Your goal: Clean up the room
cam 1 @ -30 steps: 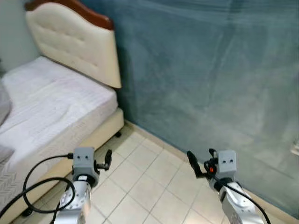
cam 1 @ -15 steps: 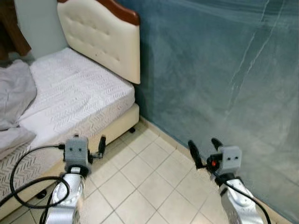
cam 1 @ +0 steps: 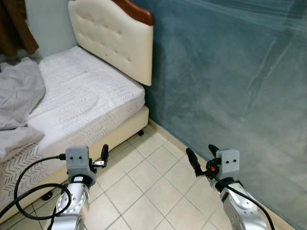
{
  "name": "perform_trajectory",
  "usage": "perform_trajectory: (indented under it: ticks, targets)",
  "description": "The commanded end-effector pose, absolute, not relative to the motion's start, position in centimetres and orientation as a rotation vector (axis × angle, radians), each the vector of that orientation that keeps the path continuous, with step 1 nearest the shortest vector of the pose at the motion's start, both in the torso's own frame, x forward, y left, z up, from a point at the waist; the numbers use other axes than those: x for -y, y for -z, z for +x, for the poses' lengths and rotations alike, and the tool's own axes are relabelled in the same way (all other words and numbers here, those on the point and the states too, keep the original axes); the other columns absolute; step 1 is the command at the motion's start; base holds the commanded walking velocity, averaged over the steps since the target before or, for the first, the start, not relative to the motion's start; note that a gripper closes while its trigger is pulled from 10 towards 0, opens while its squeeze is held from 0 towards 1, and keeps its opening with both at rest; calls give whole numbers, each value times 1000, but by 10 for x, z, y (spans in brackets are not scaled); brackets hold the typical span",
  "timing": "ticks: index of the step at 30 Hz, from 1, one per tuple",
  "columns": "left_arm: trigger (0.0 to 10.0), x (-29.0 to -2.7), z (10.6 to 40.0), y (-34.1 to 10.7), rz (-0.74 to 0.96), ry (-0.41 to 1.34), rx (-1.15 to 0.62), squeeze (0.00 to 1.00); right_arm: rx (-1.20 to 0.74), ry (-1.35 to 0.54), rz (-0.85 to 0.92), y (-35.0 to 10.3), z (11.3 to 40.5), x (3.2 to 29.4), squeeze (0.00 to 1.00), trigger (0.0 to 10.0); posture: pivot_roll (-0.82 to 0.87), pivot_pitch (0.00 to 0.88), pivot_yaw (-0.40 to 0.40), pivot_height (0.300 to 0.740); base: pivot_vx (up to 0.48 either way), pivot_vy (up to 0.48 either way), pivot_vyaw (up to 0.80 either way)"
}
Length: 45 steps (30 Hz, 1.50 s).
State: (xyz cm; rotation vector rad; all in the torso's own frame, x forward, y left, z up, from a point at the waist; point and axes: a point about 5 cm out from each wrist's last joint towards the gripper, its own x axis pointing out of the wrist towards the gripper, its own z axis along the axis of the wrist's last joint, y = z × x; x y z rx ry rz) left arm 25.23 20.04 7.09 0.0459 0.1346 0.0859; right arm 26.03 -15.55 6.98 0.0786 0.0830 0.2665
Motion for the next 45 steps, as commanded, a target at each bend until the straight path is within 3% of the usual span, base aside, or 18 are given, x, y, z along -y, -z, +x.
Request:
perform_trajectory:
  ticks: [1,3,7,16,28,39,45]
  targets:
    - [10000,-204,250,-67,70,-108,-156,0,-95,-261,81,-69,262,158,0,10000,-6,0,-38,740,0,0,712]
    - [10000,-202,251,-66,29,-99,-163,0,-98,-261,78,-69,263,158,0,10000,-7,0,-37,740,0,0,688]
    - [10000,-202,251,-67,105,-95,-168,0,-103,-267,87,-68,262,157,0,10000,-7,0,-34,740,0,0,638]
    - [10000,-200,255,-71,135,-117,-155,0,-132,-285,113,-62,260,155,0,10000,-8,0,-30,740,0,-460,595]
    - [10000,-198,258,-72,49,-96,-143,0,-155,-358,125,-59,257,150,0,10000,-9,0,-20,740,0,-69,566]
    - [10000,-195,262,-71,35,-80,-149,0,-145,-314,114,-59,260,157,0,10000,-17,0,-9,740,480,0,374]
    - [10000,-198,262,-74,59,-53,-119,0,9,-259,106,-80,263,160,0,10000,-14,0,-7,740,480,0,459]
